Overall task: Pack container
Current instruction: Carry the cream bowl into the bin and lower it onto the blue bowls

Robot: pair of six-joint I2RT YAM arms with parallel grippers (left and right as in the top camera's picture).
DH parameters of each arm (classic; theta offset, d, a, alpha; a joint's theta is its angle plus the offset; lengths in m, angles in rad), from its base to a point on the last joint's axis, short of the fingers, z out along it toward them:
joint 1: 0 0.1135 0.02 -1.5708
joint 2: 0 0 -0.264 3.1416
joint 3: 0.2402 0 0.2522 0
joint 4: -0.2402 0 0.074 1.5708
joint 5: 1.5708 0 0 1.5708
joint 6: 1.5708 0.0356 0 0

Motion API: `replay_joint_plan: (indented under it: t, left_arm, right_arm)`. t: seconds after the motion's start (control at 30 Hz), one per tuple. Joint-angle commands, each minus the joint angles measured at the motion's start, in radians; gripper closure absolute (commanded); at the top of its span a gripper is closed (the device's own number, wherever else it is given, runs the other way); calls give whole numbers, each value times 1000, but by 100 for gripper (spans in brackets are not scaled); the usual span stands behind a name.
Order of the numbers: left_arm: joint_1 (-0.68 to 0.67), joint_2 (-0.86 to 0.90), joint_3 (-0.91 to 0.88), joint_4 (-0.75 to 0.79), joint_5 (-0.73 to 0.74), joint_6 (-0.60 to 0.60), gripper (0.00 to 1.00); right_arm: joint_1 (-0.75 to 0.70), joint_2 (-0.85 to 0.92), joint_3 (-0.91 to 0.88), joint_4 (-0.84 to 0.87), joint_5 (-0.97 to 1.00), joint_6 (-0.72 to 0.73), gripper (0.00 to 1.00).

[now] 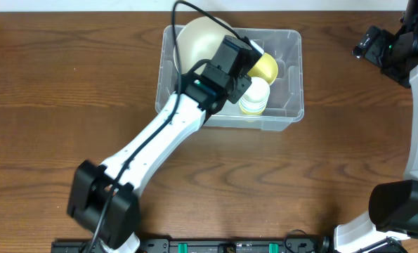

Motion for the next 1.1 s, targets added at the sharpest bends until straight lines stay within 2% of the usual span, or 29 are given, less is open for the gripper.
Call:
replay_joint_plan:
  t: [0.0, 0.47, 0.5, 0.57, 0.63, 0.7, 1.07]
  left_arm:
    - [12, 32, 2, 9, -24, 20, 94]
    - [90, 135, 2, 61, -23, 5, 94]
    - [90, 135, 2, 62, -23, 5, 93]
    - [90, 135, 2, 66, -23, 5, 85]
    - [87, 135, 2, 67, -23, 5, 83]
    - [84, 135, 2, 67, -21, -6, 75]
    - [86, 121, 2, 66, -9, -90, 74]
  right_arm:
    - [-4, -16, 13, 0, 3, 8, 1]
    - [-4, -16, 13, 0, 3, 8, 1]
    - [-4, -16, 13, 0, 3, 8, 1]
    - [-4, -16, 13, 0, 3, 8, 1]
    - [-4, -16, 13, 0, 3, 8, 1]
    - [-4, -16, 13, 0, 3, 8, 1]
    - [-4, -16, 13, 0, 3, 8, 1]
